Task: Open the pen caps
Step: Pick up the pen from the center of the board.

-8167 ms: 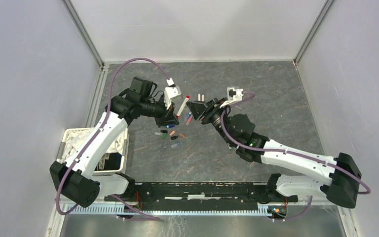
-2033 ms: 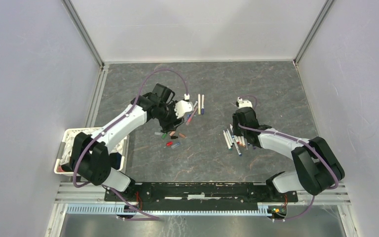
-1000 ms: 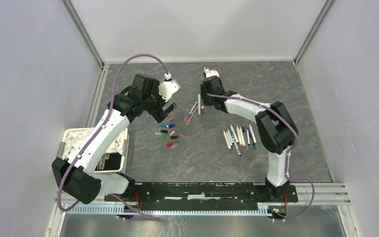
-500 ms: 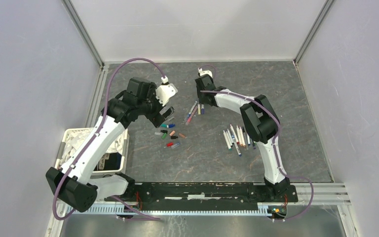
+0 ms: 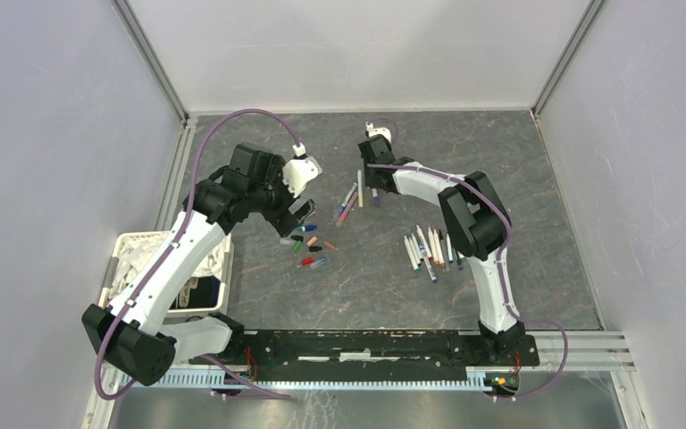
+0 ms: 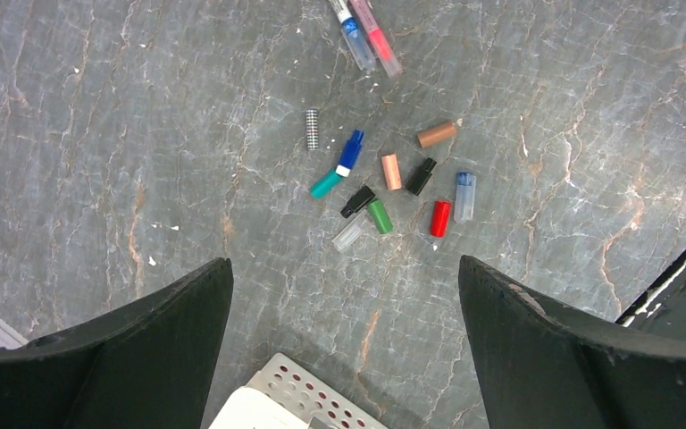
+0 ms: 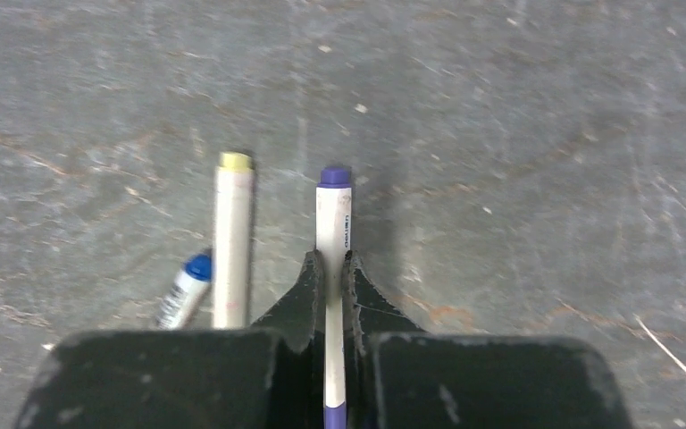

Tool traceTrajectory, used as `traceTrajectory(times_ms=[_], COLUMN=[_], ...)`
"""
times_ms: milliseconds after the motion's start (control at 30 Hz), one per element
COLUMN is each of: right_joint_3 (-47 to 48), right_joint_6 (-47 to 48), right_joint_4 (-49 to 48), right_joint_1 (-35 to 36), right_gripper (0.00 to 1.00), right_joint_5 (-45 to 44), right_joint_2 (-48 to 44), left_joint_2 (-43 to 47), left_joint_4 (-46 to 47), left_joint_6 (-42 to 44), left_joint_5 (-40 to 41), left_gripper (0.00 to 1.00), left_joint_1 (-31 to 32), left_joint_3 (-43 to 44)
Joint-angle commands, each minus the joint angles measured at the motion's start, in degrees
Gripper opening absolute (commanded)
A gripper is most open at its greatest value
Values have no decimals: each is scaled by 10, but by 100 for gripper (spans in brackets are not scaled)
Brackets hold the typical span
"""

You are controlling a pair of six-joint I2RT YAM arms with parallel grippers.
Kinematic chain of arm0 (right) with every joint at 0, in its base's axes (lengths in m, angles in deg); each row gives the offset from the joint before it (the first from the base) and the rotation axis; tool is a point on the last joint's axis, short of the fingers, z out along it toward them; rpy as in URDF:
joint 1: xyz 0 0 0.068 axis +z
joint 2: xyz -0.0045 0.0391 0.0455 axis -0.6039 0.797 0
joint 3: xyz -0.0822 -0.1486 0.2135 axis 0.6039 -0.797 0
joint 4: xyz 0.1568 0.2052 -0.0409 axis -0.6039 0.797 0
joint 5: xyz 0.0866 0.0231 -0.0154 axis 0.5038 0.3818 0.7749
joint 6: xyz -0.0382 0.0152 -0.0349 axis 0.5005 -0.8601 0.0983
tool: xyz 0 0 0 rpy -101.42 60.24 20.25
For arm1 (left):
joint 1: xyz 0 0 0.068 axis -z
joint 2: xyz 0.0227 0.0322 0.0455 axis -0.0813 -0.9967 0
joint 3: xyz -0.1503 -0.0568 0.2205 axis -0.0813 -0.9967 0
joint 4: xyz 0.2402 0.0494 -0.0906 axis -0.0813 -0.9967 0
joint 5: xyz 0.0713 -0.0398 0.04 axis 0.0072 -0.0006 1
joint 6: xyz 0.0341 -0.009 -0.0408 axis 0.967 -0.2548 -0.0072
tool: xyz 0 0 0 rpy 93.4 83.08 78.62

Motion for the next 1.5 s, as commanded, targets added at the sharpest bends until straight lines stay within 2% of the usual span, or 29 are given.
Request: traceTrajectory(times_ms=[0,133,233,333,533,800,1033,1167,1267,1333,1467], right_joint_3=[-55,-134,-235,-317,-411,-407,-399,-399,-405,-406,-411], right_joint_6=[-30,-62,-98,-120,-187,-199,-184,-180,-174,-167,-161], right_joint_4=[6,-59,-176,-277,-417,-481,-503,-511,-523,-527,-526], right_joint_1=[-20,-21,-16,8,82,200,242,254,263,266,270], right_gripper=[0,0,0,0,0,0,0,0,0,0,0], right_joint_5=[-23,-4,34,49,30,-51,-75,-79,-89,-93,-102], right_joint_2=[-63,-163,-270,-369,-495,-534,-530,-524,-526,-528,-533], left_joint_2=[10,10,13,11,-7,4,-15,-26,-27,-25,-21], left_joint_4=[-4,17,33,32,33,107,113,114,119,122,124], left_joint_6=[-1,-36,-67,-92,-126,-176,-188,-196,-197,-199,-197], left_joint_5=[-31,-40,-57,-92,-175,-292,-319,-328,-331,-332,-332], left_gripper=[100,100,100,100,100,100,98,90,79,68,40], left_joint_1=[0,0,0,-1,0,0,0,0,0,0,0], left_joint_3=[18,21,25,35,58,33,33,29,20,13,10])
